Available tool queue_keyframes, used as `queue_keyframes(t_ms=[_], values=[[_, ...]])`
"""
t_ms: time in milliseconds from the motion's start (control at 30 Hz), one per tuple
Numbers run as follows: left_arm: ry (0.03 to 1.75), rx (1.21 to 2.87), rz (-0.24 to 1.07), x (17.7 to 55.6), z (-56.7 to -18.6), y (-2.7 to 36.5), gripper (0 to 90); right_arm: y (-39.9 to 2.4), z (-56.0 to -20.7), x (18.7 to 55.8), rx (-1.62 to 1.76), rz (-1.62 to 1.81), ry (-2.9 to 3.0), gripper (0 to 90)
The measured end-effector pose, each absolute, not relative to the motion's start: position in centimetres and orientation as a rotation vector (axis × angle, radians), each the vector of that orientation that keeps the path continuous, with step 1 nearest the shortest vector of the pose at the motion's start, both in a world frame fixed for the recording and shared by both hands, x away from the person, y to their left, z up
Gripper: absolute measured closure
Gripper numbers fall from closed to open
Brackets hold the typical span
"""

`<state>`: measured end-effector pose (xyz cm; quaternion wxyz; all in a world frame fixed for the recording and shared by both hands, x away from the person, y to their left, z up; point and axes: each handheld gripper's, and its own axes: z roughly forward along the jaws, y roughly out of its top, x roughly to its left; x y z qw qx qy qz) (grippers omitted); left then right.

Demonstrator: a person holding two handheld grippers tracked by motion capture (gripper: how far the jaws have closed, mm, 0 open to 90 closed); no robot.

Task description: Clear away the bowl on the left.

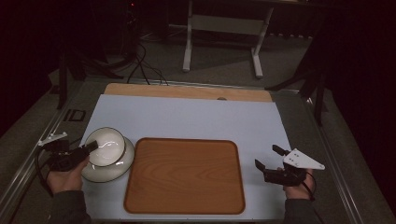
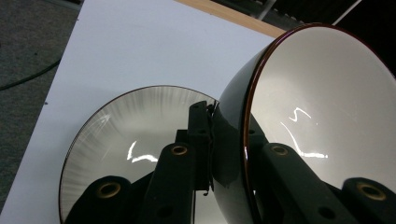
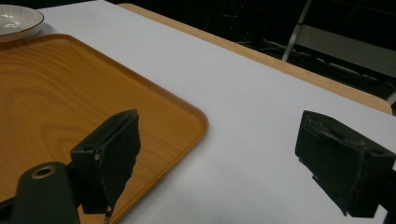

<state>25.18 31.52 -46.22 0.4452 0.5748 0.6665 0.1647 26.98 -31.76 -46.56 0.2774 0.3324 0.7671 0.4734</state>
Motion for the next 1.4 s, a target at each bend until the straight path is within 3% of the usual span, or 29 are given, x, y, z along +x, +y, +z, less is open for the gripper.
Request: queue_keyframes(t_ms=[1400], values=[[1.569,1.528,0.416,26.0,-45.3,26.7,82.0,-31.7,-46.5,26.9,0.878,1.273,2.05,13.8]])
